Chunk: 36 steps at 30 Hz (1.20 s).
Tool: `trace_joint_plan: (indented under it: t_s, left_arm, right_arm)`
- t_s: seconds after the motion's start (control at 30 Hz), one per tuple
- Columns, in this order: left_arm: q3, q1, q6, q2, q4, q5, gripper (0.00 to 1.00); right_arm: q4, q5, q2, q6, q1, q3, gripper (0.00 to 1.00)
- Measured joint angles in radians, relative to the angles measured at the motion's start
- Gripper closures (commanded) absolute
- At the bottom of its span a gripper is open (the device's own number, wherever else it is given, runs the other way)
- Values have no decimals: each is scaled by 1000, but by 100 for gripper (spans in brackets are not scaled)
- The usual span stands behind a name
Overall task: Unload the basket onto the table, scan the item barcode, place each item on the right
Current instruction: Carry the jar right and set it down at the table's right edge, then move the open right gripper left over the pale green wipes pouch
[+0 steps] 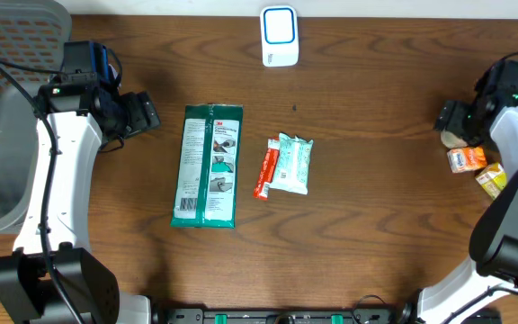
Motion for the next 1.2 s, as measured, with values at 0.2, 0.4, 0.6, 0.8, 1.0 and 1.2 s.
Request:
trace_joint_plan:
  t_s: [0.2, 0.4, 0.6, 0.8, 1.0, 1.2]
  left_arm:
    - [0, 0, 0, 0, 0, 0, 8]
    - [0, 0, 0, 0, 0, 0, 7]
    - [0, 0, 0, 0, 0, 0, 8]
    - [0, 0, 0, 0, 0, 0, 7]
    - [0, 0, 0, 0, 0, 0, 8]
    - [0, 0, 0, 0, 0, 0, 8]
  right_arm:
    - [-137, -120, -166, 63, 2, 80, 16]
    - [-256, -337, -284, 85, 91, 103, 16]
    - [-211, -412, -270, 94, 317, 36, 17]
    - [-18, -419, -261, 159, 498, -114, 25]
    - [190, -309, -212, 211, 639, -266, 29]
    - [286, -207, -187, 232, 732, -350, 38]
